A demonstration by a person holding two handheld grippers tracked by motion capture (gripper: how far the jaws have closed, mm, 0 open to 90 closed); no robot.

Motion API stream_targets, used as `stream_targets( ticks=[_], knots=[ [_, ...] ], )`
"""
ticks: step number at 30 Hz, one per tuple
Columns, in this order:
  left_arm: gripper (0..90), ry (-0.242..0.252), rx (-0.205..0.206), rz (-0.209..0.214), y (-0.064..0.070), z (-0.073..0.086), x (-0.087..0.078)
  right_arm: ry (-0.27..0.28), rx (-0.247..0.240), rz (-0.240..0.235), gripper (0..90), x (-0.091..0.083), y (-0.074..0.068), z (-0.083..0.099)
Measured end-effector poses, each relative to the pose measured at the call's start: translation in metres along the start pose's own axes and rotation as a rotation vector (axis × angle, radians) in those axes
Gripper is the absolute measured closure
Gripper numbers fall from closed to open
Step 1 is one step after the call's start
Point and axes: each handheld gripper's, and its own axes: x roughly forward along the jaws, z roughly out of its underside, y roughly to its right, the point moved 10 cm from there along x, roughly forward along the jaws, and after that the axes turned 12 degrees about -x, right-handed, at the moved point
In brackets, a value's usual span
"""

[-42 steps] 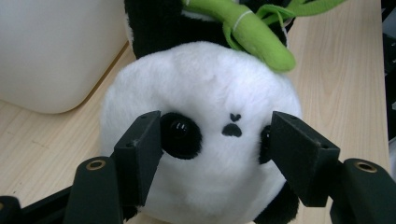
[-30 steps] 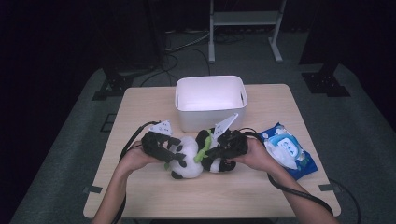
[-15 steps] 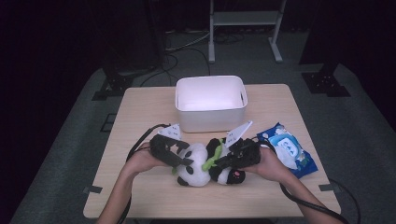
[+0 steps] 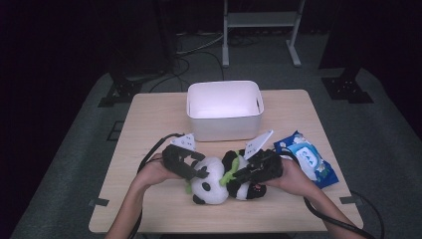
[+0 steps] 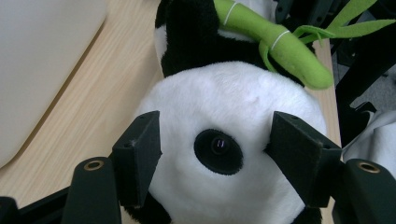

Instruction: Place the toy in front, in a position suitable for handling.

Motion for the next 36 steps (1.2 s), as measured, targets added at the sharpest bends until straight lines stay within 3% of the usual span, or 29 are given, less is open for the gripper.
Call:
stream_targets(
  ticks=[2,5,11,14,23,36],
  knots=[
    [33.5,-0.005,0.010,0.010,0.001,0.001,0.000,0.019,-0.008,0.017,73.4,-0.005,0.005,-0.005],
    [33.9,-0.004,0.011,0.017,0.003,0.001,0.002,-0.002,-0.013,0.060,71.8,-0.010,0.016,-0.007],
    [36.2,-0.007,0.005,0.013,0.003,0.004,0.002,-0.031,-0.028,0.089,69.2,-0.004,0.032,-0.007],
    [36.4,-0.009,0.006,0.006,0.001,0.005,0.001,-0.040,-0.034,0.103,73.5,-0.002,0.036,-0.005],
    [34.9,-0.010,0.001,0.009,-0.001,0.005,0.004,-0.026,-0.022,0.084,78.8,-0.001,0.032,0.010],
    [33.2,-0.003,-0.003,0.002,-0.006,0.004,0.005,-0.013,-0.030,0.072,80.7,-0.001,0.018,0.016]
  ],
)
